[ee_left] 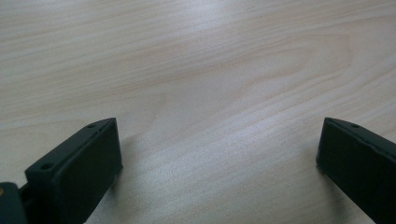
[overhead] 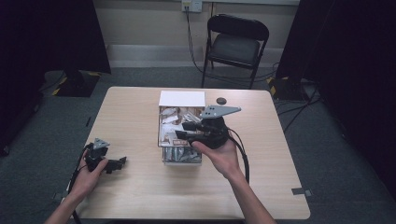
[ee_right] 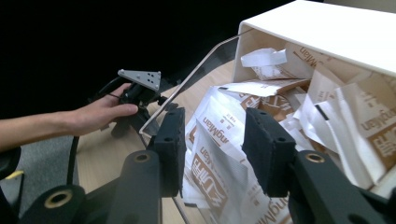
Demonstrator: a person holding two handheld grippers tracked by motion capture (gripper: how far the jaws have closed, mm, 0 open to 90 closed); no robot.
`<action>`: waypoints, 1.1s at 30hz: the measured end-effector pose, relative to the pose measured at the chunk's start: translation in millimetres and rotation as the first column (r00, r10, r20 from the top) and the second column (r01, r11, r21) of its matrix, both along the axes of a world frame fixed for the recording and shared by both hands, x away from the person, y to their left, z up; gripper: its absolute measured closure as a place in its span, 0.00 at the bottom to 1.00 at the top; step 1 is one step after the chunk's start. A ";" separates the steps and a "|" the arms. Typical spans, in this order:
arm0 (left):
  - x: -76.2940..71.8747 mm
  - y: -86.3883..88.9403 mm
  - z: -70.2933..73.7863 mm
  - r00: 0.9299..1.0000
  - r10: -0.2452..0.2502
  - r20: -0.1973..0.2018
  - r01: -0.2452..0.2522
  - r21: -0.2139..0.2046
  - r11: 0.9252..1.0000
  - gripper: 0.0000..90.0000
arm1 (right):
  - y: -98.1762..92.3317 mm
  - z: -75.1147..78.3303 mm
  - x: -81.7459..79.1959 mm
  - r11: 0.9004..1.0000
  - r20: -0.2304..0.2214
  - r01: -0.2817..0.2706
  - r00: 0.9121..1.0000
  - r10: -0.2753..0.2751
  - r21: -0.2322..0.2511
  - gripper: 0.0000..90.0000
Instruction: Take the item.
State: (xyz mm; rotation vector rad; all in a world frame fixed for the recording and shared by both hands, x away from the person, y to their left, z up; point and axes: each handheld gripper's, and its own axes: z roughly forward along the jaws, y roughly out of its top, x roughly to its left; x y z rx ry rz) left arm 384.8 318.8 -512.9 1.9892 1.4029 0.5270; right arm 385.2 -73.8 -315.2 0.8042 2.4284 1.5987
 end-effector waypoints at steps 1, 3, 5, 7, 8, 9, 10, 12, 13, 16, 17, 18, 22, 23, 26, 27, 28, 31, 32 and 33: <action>-0.2 0.1 0.0 1.000 -0.001 0.000 0.001 -0.001 1.000 0.00 | 2.0 -2.0 -0.2 1.000 0.003 -0.002 1.000 0.002 -0.031 0.68; -0.2 0.3 0.2 1.000 -0.004 -0.003 0.004 0.000 1.000 0.00 | 1.2 -4.3 1.4 1.000 -0.011 0.001 1.000 -0.001 -0.030 0.72; -0.2 0.3 0.2 1.000 -0.004 -0.003 0.004 -0.001 1.000 0.00 | 1.4 -7.4 2.4 0.999 -0.027 -0.002 1.000 0.001 -0.033 0.73; -0.3 0.6 0.3 1.000 -0.006 -0.003 0.006 0.001 1.000 0.00 | 2.7 -8.8 1.7 0.999 -0.028 -0.011 1.000 0.010 -0.047 0.75; -0.4 0.4 0.2 1.000 -0.005 -0.002 0.005 0.000 1.000 0.00 | 2.7 -8.8 1.7 0.999 -0.028 -0.011 1.000 0.010 -0.047 0.75; -0.4 0.5 0.3 1.000 -0.006 -0.003 0.006 0.000 1.000 0.00 | 3.5 -8.7 1.0 0.999 -0.032 -0.016 0.999 0.015 -0.045 0.76; -0.4 0.4 0.2 1.000 -0.003 -0.001 0.003 -0.001 1.000 0.00 | 4.4 -8.3 0.3 0.999 -0.031 -0.020 0.999 0.019 -0.048 0.77; -0.4 0.6 0.3 1.000 -0.006 -0.003 0.006 0.001 1.000 0.00 | 5.7 -8.5 -0.5 0.998 -0.033 -0.032 0.999 0.030 -0.051 0.80; -0.4 0.5 0.3 1.000 -0.005 -0.002 0.005 0.001 1.000 0.00 | 6.4 -9.1 -0.7 0.998 -0.035 -0.037 0.999 0.035 -0.057 0.80; -0.4 0.5 0.3 1.000 -0.005 -0.002 0.005 0.000 1.000 0.00 | 7.6 -11.0 0.1 0.997 -0.041 -0.037 0.999 0.034 -0.064 0.81; -0.4 0.5 0.2 1.000 -0.005 -0.002 0.005 0.000 1.000 0.00 | 7.5 -11.1 0.3 0.997 -0.042 -0.040 0.998 0.037 -0.065 0.83; -0.4 0.5 0.3 1.000 -0.006 -0.003 0.006 0.000 1.000 0.00 | 7.5 -11.2 0.3 0.997 -0.045 -0.043 0.998 0.040 -0.068 0.84; -0.4 0.5 0.2 1.000 -0.005 -0.002 0.005 0.000 1.000 0.00 | 7.3 -11.3 0.4 0.996 -0.054 -0.046 0.998 0.042 -0.080 0.86; -0.4 0.5 0.2 1.000 -0.004 -0.002 0.004 0.000 1.000 0.00 | 7.3 -11.4 0.3 0.996 -0.055 -0.047 0.998 0.043 -0.082 0.87; -0.4 0.5 0.3 1.000 -0.006 -0.003 0.006 0.001 1.000 0.00 | 6.9 -11.6 0.7 0.995 -0.061 -0.049 0.997 0.044 -0.086 0.90; -0.4 0.6 0.3 1.000 -0.006 -0.003 0.006 0.001 1.000 0.00 | 6.4 -11.7 1.0 0.996 -0.066 -0.044 0.997 0.038 -0.083 0.91; -0.4 0.5 0.2 1.000 -0.005 -0.003 0.005 0.000 1.000 0.00 | 5.5 -11.9 1.9 0.996 -0.076 -0.046 0.996 0.040 -0.078 0.92; -0.4 0.5 0.3 1.000 -0.006 -0.003 0.006 0.001 1.000 0.00 | 3.0 -12.0 3.7 0.996 -0.090 -0.053 0.995 0.047 -0.071 0.93; -0.4 0.4 0.2 1.000 -0.005 -0.002 0.005 0.000 1.000 0.00 | 3.0 -12.0 3.7 0.996 -0.090 -0.053 0.995 0.047 -0.071 0.93; -0.3 0.4 0.2 1.000 -0.004 -0.002 0.004 -0.001 1.000 0.00 | 3.1 -12.8 4.4 0.996 -0.090 -0.055 0.995 0.049 -0.069 0.93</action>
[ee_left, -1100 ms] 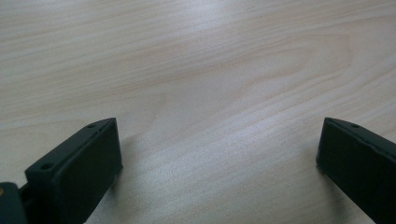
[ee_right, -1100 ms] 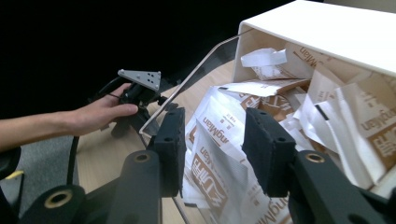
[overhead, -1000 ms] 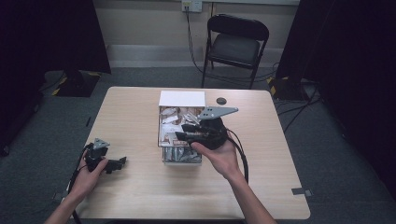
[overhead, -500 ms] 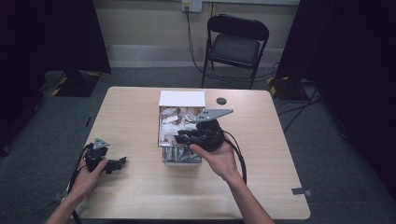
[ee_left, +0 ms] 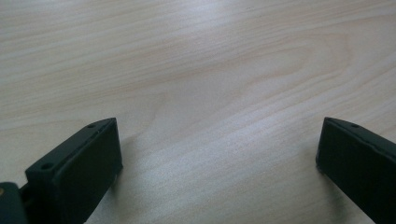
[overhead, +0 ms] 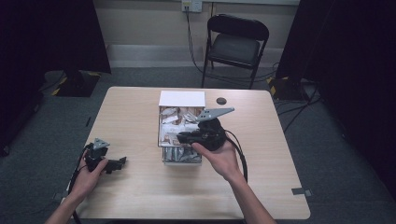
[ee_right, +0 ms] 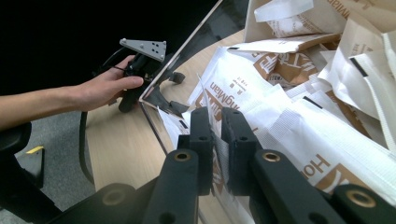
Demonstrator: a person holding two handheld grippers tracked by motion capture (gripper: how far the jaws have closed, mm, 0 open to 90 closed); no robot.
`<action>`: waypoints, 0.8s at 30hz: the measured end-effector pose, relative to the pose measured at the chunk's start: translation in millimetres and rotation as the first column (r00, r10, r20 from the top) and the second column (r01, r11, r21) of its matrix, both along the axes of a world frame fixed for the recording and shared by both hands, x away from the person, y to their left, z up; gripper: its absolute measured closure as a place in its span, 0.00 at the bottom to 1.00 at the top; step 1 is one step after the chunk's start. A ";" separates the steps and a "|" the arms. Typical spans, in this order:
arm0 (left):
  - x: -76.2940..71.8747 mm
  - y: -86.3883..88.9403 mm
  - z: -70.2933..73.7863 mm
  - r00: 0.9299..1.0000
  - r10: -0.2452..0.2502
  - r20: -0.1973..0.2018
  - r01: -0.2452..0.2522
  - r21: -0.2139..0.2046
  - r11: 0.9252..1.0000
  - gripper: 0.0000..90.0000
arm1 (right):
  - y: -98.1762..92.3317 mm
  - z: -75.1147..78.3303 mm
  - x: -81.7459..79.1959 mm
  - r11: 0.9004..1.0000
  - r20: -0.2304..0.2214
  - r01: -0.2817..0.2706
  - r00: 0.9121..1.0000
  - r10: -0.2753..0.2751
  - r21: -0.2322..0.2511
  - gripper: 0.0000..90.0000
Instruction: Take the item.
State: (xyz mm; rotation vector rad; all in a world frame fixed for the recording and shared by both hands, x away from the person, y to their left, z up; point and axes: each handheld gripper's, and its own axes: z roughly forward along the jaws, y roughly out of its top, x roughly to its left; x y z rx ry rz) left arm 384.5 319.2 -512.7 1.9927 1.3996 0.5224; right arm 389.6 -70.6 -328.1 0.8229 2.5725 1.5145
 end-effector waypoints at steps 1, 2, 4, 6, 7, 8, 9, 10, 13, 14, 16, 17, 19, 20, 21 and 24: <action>0.0 0.0 0.0 1.000 0.000 0.000 0.000 0.000 1.000 0.00 | 0.1 -0.3 0.7 1.000 -0.007 0.001 1.000 -0.001 0.002 0.93; 0.2 -0.2 -0.2 1.000 0.002 0.003 -0.002 0.000 1.000 0.00 | 0.1 0.1 0.9 1.000 -0.010 0.001 1.000 -0.001 0.002 0.93; 0.2 -0.2 -0.2 1.000 0.002 0.002 -0.002 0.000 1.000 0.00 | 0.1 -0.5 -0.3 1.000 -0.002 -0.003 1.000 0.003 -0.009 0.92; 0.2 -0.2 -0.2 1.000 0.002 0.002 -0.002 0.000 1.000 0.00 | -0.4 -1.0 -0.7 1.000 -0.008 -0.002 1.000 0.001 -0.011 0.91; 0.2 -0.2 -0.2 1.000 0.002 0.002 -0.002 0.000 1.000 0.00 | -0.4 -1.0 -0.7 1.000 -0.008 -0.002 1.000 0.001 -0.011 0.91; 0.2 -0.1 -0.2 1.000 0.001 0.002 -0.001 0.000 1.000 0.00 | -0.2 -1.1 -1.2 1.000 -0.003 0.001 1.000 -0.001 -0.016 0.92; 0.2 -0.1 -0.2 1.000 0.001 0.002 -0.001 0.000 1.000 0.00 | -0.2 -1.1 -1.2 1.000 -0.003 0.001 1.000 -0.001 -0.016 0.92; 0.2 -0.1 -0.2 1.000 0.001 0.002 -0.001 0.001 1.000 0.00 | 0.1 -1.4 -1.4 1.000 0.001 0.005 1.000 -0.005 -0.024 0.93; 0.2 -0.2 -0.2 1.000 0.001 0.002 -0.001 0.000 1.000 0.00 | 0.2 -1.7 -0.8 0.999 0.000 0.002 1.000 -0.002 -0.038 0.96; 0.2 -0.1 -0.2 1.000 0.001 0.002 -0.001 0.000 1.000 0.00 | 0.1 -1.9 -0.7 0.999 0.000 0.003 1.000 -0.003 -0.036 0.97; 0.2 -0.2 -0.2 1.000 0.002 0.003 -0.002 0.000 1.000 0.00 | -0.1 -2.1 -0.6 0.999 -0.003 0.002 1.000 -0.002 -0.033 0.97; 0.2 -0.1 -0.2 1.000 0.001 0.002 -0.001 0.001 1.000 0.00 | -0.4 -2.3 -0.6 1.000 -0.006 0.003 1.000 -0.003 -0.030 0.97; 0.2 -0.2 -0.2 1.000 0.002 0.002 -0.002 0.001 1.000 0.00 | -0.9 -2.7 -0.3 1.000 -0.005 0.000 1.000 0.000 -0.024 0.98; 0.2 0.0 -0.1 1.000 0.000 0.000 0.000 0.000 1.000 0.00 | -1.1 -2.6 -0.3 1.000 -0.005 0.000 1.000 0.000 -0.021 0.98; 0.2 -0.1 -0.2 1.000 0.001 0.002 -0.001 0.000 1.000 0.00 | -1.8 -2.6 -0.3 1.000 -0.003 -0.001 1.000 0.001 -0.014 0.98; 0.2 -0.2 -0.2 1.000 0.002 0.002 -0.002 0.000 1.000 0.00 | -3.3 -2.1 -0.5 1.000 -0.001 -0.004 1.000 0.004 -0.001 0.99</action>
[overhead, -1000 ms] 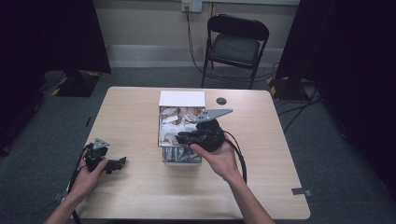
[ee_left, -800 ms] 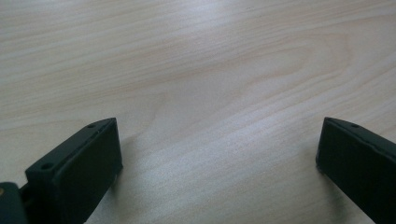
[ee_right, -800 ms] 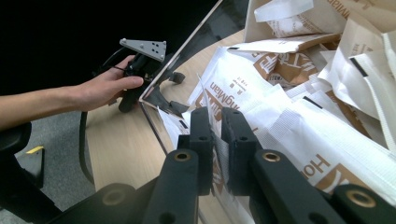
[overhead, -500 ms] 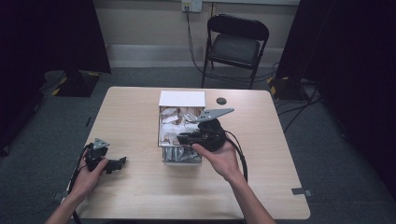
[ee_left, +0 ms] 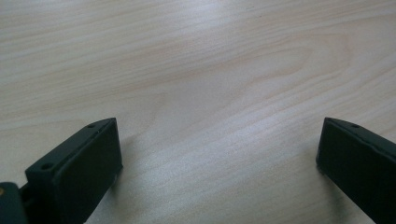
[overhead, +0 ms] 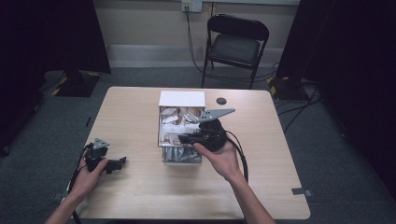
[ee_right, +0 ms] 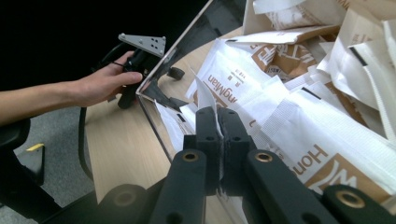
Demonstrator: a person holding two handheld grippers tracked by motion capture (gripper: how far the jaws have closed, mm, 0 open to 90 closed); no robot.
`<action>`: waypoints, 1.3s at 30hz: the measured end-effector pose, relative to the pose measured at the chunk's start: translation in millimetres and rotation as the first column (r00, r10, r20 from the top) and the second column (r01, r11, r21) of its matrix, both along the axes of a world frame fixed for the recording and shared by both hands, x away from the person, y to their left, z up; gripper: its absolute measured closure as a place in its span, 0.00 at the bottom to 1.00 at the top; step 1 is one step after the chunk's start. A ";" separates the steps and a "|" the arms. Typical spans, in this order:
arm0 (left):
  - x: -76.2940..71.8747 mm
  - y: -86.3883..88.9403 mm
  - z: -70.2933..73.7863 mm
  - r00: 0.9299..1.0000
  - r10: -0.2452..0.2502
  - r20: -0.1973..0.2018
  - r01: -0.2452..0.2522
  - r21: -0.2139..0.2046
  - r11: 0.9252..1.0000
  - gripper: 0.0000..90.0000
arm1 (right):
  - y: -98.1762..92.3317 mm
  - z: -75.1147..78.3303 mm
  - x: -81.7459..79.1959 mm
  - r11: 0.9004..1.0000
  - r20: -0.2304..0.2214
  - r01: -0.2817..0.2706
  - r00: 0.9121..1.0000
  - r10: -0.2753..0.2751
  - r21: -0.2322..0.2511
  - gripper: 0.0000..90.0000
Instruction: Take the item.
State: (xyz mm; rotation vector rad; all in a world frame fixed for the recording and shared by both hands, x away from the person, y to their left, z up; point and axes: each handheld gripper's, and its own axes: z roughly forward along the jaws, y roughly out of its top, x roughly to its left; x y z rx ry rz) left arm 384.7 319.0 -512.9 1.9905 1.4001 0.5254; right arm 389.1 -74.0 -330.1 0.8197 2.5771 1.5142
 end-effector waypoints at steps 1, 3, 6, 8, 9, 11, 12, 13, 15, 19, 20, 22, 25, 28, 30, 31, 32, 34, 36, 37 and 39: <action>0.0 0.1 0.0 1.000 0.000 0.000 0.000 0.001 1.000 0.00 | -0.8 0.6 -0.1 1.000 0.002 -0.001 1.000 0.001 0.005 0.99; 0.0 0.0 0.0 1.000 0.000 0.000 0.000 0.000 1.000 0.00 | -2.0 2.5 -0.6 1.000 0.013 0.003 1.000 -0.003 0.013 0.99; 0.0 0.0 0.0 1.000 0.000 0.000 0.000 0.001 1.000 0.00 | -3.1 4.6 -1.3 1.000 0.018 0.006 1.000 -0.006 0.028 0.99; 0.0 0.0 0.0 1.000 0.000 0.000 0.000 0.000 1.000 0.00 | -3.7 5.6 -1.3 1.000 0.023 0.011 1.000 -0.012 0.029 1.00; 0.0 0.0 0.0 1.000 0.000 0.000 0.000 0.000 1.000 0.00 | -4.1 6.0 -1.1 0.999 0.024 0.014 1.000 -0.014 0.031 1.00; 0.0 0.0 0.0 1.000 0.000 0.000 0.000 0.000 1.000 0.00 | -4.9 6.6 -1.0 0.999 0.025 0.017 1.000 -0.018 0.035 1.00; 0.0 0.0 0.0 1.000 0.000 0.000 0.000 0.000 1.000 0.00 | -6.2 7.5 -1.1 0.999 0.029 0.018 0.999 -0.019 0.040 1.00; 0.0 0.2 0.2 1.000 -0.002 -0.002 0.002 0.000 1.000 0.00 | -6.2 7.5 -1.1 0.999 0.029 0.018 0.999 -0.019 0.040 1.00; 0.0 0.1 0.0 1.000 0.000 0.000 0.000 0.000 1.000 0.00 | -7.0 9.5 -1.9 0.998 0.035 0.017 0.999 -0.019 0.052 1.00; 0.0 0.1 0.0 1.000 -0.001 0.000 0.001 0.000 1.000 0.00 | -9.6 12.5 -2.9 0.998 0.043 0.024 0.999 -0.026 0.063 1.00; 0.0 0.1 0.0 1.000 0.000 0.000 0.000 0.000 1.000 0.00 | -10.8 12.9 -2.6 0.997 0.043 0.028 0.999 -0.031 0.066 1.00; 0.0 0.0 0.0 1.000 0.000 0.000 0.000 0.001 1.000 0.00 | -13.2 13.5 -1.7 0.997 0.042 0.034 0.998 -0.037 0.075 1.00; 0.0 0.0 0.0 1.000 0.000 0.000 0.000 0.000 1.000 0.00 | -15.8 14.4 -1.4 0.996 0.043 0.038 0.998 -0.042 0.084 1.00; 0.0 0.0 0.0 1.000 0.000 0.000 0.000 0.000 1.000 0.00 | -17.3 15.9 -1.7 0.995 0.043 0.038 0.998 -0.042 0.095 1.00; 0.0 0.0 0.0 1.000 0.000 0.000 0.000 0.000 1.000 0.00 | -17.2 17.5 -2.6 0.994 0.046 0.032 0.998 -0.037 0.107 1.00; 0.0 0.0 0.0 1.000 0.000 0.000 0.000 0.000 1.000 0.00 | -17.3 18.4 -3.3 0.993 0.047 0.031 0.998 -0.037 0.113 1.00; 0.0 0.0 0.0 1.000 0.000 0.000 0.000 0.000 1.000 0.00 | -17.0 19.2 -3.9 0.993 0.050 0.029 0.998 -0.035 0.114 1.00; 0.0 0.0 0.0 1.000 0.000 -0.001 0.000 0.000 1.000 0.00 | -16.3 20.3 -5.1 0.993 0.056 0.026 0.998 -0.032 0.112 1.00; 0.0 0.0 0.0 1.000 0.000 0.000 0.000 0.000 1.000 0.00 | -15.4 21.1 -5.9 0.994 0.059 0.020 0.998 -0.027 0.111 1.00; 0.0 0.0 0.0 1.000 0.000 0.000 0.000 0.000 1.000 0.00 | -15.4 21.1 -5.9 0.994 0.059 0.020 0.998 -0.027 0.111 1.00; 0.0 0.0 0.0 1.000 0.000 0.000 0.000 0.000 1.000 0.00 | -15.1 21.8 -6.3 0.994 0.062 0.018 0.998 -0.026 0.112 1.00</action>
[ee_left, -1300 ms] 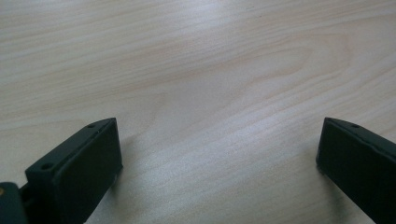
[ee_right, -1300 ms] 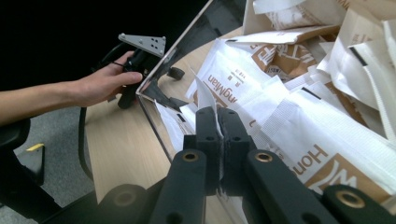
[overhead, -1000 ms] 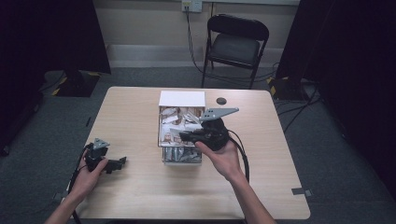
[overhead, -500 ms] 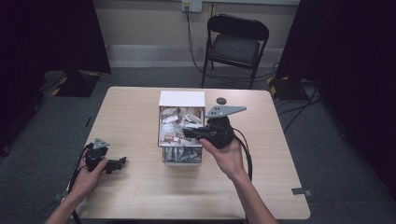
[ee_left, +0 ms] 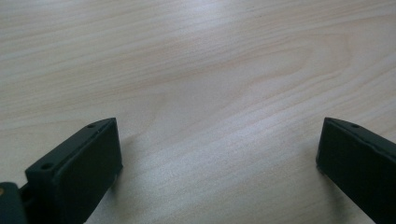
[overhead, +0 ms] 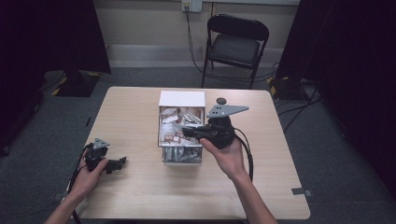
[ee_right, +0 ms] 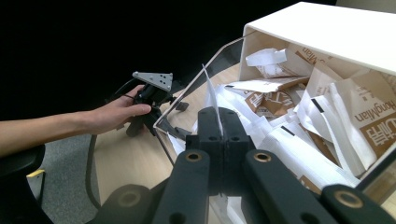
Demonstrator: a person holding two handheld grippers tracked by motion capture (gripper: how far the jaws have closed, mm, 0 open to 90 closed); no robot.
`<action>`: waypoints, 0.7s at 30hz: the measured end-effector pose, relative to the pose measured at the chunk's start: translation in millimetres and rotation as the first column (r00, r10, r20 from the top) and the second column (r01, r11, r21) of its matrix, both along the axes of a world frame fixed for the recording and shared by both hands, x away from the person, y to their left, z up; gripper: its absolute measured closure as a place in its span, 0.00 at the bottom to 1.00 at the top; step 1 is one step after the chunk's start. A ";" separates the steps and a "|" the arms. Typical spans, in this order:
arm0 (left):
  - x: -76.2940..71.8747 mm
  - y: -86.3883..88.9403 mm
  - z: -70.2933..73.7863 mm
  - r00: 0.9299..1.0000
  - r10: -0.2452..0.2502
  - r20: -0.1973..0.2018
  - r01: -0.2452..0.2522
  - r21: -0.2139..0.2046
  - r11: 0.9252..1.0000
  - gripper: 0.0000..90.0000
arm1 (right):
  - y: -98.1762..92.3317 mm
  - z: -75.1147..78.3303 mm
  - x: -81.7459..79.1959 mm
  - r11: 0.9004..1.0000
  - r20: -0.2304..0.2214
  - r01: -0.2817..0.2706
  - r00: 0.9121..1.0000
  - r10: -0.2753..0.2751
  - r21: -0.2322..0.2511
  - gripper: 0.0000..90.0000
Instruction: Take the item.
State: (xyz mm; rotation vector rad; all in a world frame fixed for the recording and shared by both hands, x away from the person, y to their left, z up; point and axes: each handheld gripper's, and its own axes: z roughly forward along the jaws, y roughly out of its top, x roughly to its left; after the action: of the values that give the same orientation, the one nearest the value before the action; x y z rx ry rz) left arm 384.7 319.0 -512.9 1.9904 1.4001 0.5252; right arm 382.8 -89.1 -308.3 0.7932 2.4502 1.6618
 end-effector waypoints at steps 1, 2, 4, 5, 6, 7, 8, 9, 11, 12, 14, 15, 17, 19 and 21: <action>0.0 0.0 0.0 1.000 0.000 0.000 0.000 0.000 1.000 0.00 | 0.0 1.1 -0.5 1.000 0.002 -0.002 1.000 0.002 0.001 1.00; 0.0 0.0 0.0 1.000 0.000 0.000 0.000 0.000 1.000 0.00 | 0.0 1.1 -0.5 1.000 0.002 -0.002 1.000 0.002 0.001 1.00; 0.0 0.0 0.0 1.000 0.000 0.000 0.000 0.000 1.000 0.00 | 0.2 3.9 -1.9 1.000 0.009 -0.005 1.000 0.005 0.008 1.00; 0.0 0.0 0.0 1.000 0.000 0.000 0.000 0.000 1.000 0.00 | 0.3 5.1 -2.8 1.000 0.013 -0.006 1.000 0.006 0.008 1.00; 0.0 0.0 0.0 1.000 0.000 0.000 0.000 0.000 1.000 0.00 | 0.4 7.2 -4.2 1.000 0.020 -0.009 1.000 0.009 0.010 1.00; 0.0 0.0 0.1 1.000 -0.001 -0.001 0.001 0.001 1.000 0.00 | 0.5 8.3 -5.2 1.000 0.022 -0.011 1.000 0.010 0.014 1.00; 0.0 0.1 0.2 1.000 -0.001 -0.002 0.001 0.000 1.000 0.00 | 0.3 9.7 -6.3 1.000 0.029 -0.010 1.000 0.010 0.015 1.00; 0.0 0.0 0.0 1.000 0.000 -0.001 0.000 0.000 1.000 0.00 | -0.4 12.1 -8.1 1.000 0.036 -0.011 0.999 0.010 0.017 1.00; 0.0 0.0 0.0 1.000 0.000 0.000 0.000 0.000 1.000 0.00 | -1.0 13.0 -8.7 1.000 0.037 -0.012 0.999 0.011 0.021 1.00; 0.0 0.0 0.0 1.000 0.000 0.000 0.000 0.000 1.000 0.00 | -1.6 13.9 -9.1 1.000 0.038 -0.012 0.999 0.011 0.025 1.00; 0.0 0.0 0.0 1.000 0.000 0.000 0.000 0.000 1.000 0.00 | -3.1 15.7 -10.0 1.000 0.044 -0.007 0.999 0.005 0.030 1.00; 0.0 0.0 0.0 1.000 0.000 0.000 0.000 0.000 1.000 0.00 | -4.4 17.2 -10.7 1.000 0.051 -0.001 0.999 -0.001 0.030 1.00; 0.0 0.1 0.2 1.000 -0.001 -0.002 0.001 0.000 1.000 0.00 | -5.0 18.0 -11.3 0.999 0.052 -0.001 0.999 -0.001 0.033 1.00; 0.0 0.0 0.0 1.000 0.000 0.000 0.000 0.000 1.000 0.00 | -6.3 20.1 -12.5 0.999 0.056 0.002 0.998 -0.004 0.034 1.00; 0.0 0.0 0.0 1.000 0.000 0.000 0.000 0.000 1.000 0.00 | -8.4 23.2 -14.4 0.999 0.065 0.003 0.998 -0.005 0.036 1.00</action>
State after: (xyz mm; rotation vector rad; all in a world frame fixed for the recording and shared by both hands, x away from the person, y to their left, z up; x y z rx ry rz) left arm 384.7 319.0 -512.9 1.9907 1.3999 0.5252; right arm 368.4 -97.5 -285.1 0.7350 2.3806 1.7063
